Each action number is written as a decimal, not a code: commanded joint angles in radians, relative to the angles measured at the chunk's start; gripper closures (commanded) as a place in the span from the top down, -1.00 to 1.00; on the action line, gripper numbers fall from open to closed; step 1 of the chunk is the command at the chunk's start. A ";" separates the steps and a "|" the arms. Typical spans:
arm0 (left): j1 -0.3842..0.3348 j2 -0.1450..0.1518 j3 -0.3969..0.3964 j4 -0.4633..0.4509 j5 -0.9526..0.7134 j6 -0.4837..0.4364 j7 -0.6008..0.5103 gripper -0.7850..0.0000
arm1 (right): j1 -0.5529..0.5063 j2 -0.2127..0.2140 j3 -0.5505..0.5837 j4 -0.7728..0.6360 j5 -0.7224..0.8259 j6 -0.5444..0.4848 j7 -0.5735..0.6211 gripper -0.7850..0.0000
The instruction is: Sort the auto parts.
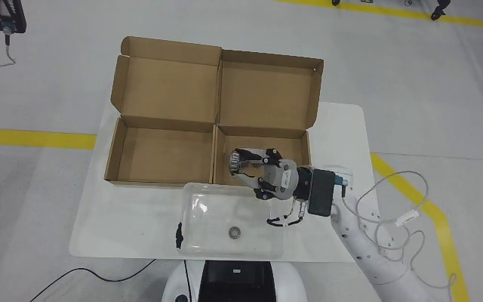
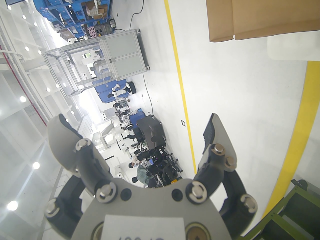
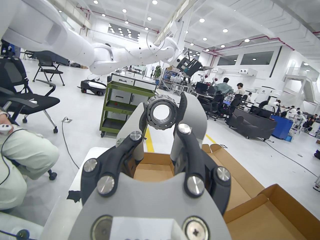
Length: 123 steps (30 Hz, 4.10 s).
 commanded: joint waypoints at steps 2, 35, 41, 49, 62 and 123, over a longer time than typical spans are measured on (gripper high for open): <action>0.000 0.000 0.000 0.000 0.000 0.000 0.000 1.00 | 0.046 -0.011 -0.033 0.059 0.034 -0.001 0.054 -1.00; 0.000 0.000 0.000 0.000 0.000 0.000 0.000 1.00 | 0.502 -0.297 -0.509 0.689 0.445 0.237 0.760 -1.00; 0.000 0.000 0.000 0.000 0.000 0.000 0.000 1.00 | 0.550 -0.370 -0.576 0.797 0.444 0.271 0.832 -1.00; 0.000 0.000 0.000 0.000 0.000 0.000 0.000 1.00 | 0.589 -0.453 -0.635 0.910 0.422 0.292 0.917 -1.00; 0.000 0.000 0.000 0.000 0.000 0.000 0.000 1.00 | 0.618 -0.544 -0.650 1.074 0.391 0.335 0.914 -0.36; 0.000 0.000 0.000 0.000 0.000 0.000 0.000 1.00 | -0.189 -0.118 -0.081 -0.115 0.068 -0.103 1.483 0.15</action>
